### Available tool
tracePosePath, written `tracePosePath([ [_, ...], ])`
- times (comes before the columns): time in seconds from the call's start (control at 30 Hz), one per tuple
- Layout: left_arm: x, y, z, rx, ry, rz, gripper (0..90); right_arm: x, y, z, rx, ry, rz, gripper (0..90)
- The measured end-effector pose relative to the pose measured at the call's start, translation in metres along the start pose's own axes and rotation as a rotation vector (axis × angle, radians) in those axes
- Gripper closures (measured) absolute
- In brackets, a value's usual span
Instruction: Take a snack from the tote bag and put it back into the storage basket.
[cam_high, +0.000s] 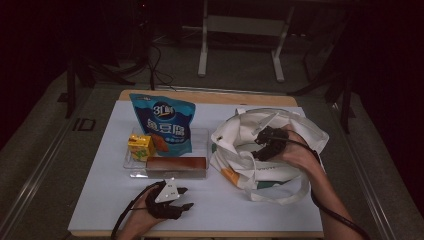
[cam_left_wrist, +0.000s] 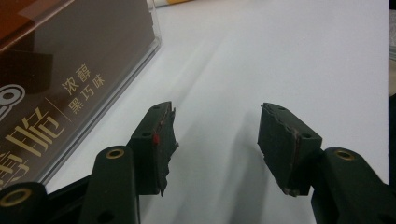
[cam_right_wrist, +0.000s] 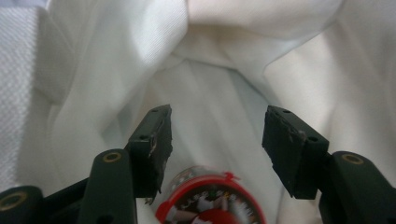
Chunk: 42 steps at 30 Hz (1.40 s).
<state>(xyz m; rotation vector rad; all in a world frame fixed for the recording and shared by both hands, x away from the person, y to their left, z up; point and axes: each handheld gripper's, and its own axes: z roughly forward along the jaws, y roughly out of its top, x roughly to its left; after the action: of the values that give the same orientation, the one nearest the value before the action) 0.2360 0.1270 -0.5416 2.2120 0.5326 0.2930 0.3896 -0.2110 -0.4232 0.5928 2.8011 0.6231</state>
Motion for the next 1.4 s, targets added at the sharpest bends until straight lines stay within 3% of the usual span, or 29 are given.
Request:
tracePosePath([
  [0.2, 0.000, 0.000, 0.000, 0.000, 0.000, 0.000, 45.6, 0.009, -0.006, 0.005, 0.016, 0.004, -0.017, 39.5],
  [0.27, 0.000, 0.000, 0.000, -0.002, 0.000, -0.001, 45.6, 0.014, -0.006, 0.009, 0.041, -0.014, -0.045, 39.0],
  [0.4, 0.000, 0.000, 0.000, -0.001, 0.000, 0.002, 45.6, 0.013, -0.006, 0.010, 0.060, -0.039, -0.038, 39.2],
  [0.53, 0.000, 0.000, 0.000, 0.000, -0.001, 0.004, 45.6, 0.004, -0.010, 0.011, 0.118, -0.068, -0.002, 39.6],
  [0.8, 0.000, 0.000, 0.000, -0.001, -0.002, 0.004, 45.6, -0.001, -0.018, 0.014, 0.165, -0.041, 0.066, 35.3],
  [1.1, 0.000, 0.000, 0.000, 0.000, -0.002, 0.006, 45.6, -0.007, -0.024, 0.018, 0.287, -0.027, 0.114, 24.0],
  [1.27, 0.000, 0.000, 0.000, 0.000, -0.002, 0.006, 45.6, -0.014, -0.029, 0.022, 0.309, 0.005, 0.174, 24.3],
  [1.4, 0.000, 0.000, 0.000, 0.001, -0.001, 0.006, 45.6, -0.018, -0.030, 0.022, 0.304, -0.003, 0.191, 24.9],
])
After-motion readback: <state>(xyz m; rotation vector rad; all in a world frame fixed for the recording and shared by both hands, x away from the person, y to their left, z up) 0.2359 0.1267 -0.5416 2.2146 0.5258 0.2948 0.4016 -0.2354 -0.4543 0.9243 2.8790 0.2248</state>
